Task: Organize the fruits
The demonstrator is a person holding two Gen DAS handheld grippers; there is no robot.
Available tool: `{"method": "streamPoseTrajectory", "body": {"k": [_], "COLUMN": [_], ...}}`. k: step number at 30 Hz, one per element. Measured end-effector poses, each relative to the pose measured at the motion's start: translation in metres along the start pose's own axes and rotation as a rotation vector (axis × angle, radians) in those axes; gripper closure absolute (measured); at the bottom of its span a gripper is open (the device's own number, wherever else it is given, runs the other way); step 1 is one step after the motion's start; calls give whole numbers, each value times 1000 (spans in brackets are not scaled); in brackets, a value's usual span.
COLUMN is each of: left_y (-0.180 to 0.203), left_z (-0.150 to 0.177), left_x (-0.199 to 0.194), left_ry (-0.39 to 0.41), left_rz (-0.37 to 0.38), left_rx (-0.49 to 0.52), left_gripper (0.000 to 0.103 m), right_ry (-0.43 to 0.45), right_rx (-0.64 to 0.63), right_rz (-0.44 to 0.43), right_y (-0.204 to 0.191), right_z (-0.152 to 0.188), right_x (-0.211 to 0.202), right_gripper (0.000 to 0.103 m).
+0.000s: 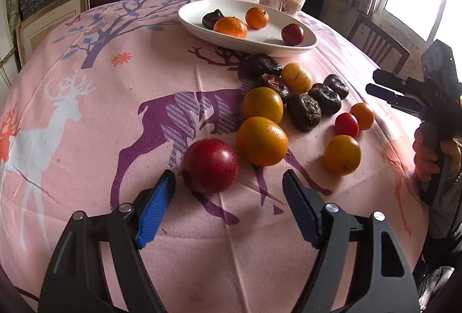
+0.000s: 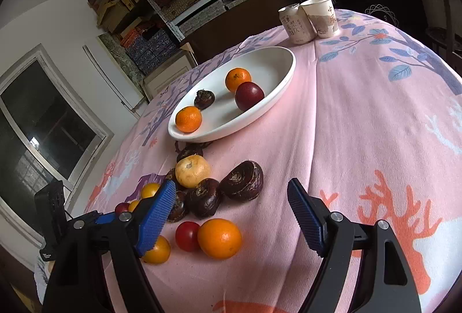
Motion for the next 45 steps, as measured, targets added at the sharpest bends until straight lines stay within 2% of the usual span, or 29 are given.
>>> {"method": "streamPoseTrajectory", "body": {"k": [3, 8, 11, 13, 18, 21, 23, 24, 25, 41, 45], "left_y": [-2, 2, 1, 1, 1, 1, 0, -2, -3, -5, -11], "left_z": [-5, -5, -6, -7, -9, -11, -14, -17, -19, -20, -24], "left_x": [3, 5, 6, 8, 11, 10, 6, 3, -1, -1, -8], "left_ry": [11, 7, 8, 8, 13, 23, 48, 71, 88, 96, 134], "left_rz": [-5, 44, 74, 82, 99, 112, 120, 118, 132, 148, 150], "left_rx": [-5, -14, -37, -45, -56, -75, -88, -98, -117, -150, -184], "left_gripper": [29, 40, 42, 42, 42, 43, 47, 60, 66, 66, 66], "right_ry": [-46, -103, -142, -180, -202, -206, -200, -197, -190, -141, -129], "right_rx": [-23, -87, -130, -151, -156, -105, -61, -51, -43, 8, 18], "right_rz": [-14, -20, -26, -20, -7, -37, -60, -68, -77, -98, -103], "right_y": [-6, -16, -21, -21, -20, -19, -16, -15, -16, -14, -13], "right_z": [11, 30, 40, 47, 50, 50, 48, 47, 45, 34, 32], "right_x": [-2, -8, -8, -5, -1, 1, 0, -1, -1, -6, -7], "right_gripper": [23, 24, 37, 55, 58, 66, 67, 67, 67, 67, 67]}}
Point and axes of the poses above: each gripper's, at about its wrist camera, not at the fingertips, and x roughly the way its jaws point, y to its right, z to its underside, the point moved 9 cm from there along x, roughly the way its jaws point, and after that the axes turned 15 degrees about y, right-handed, at the moved point
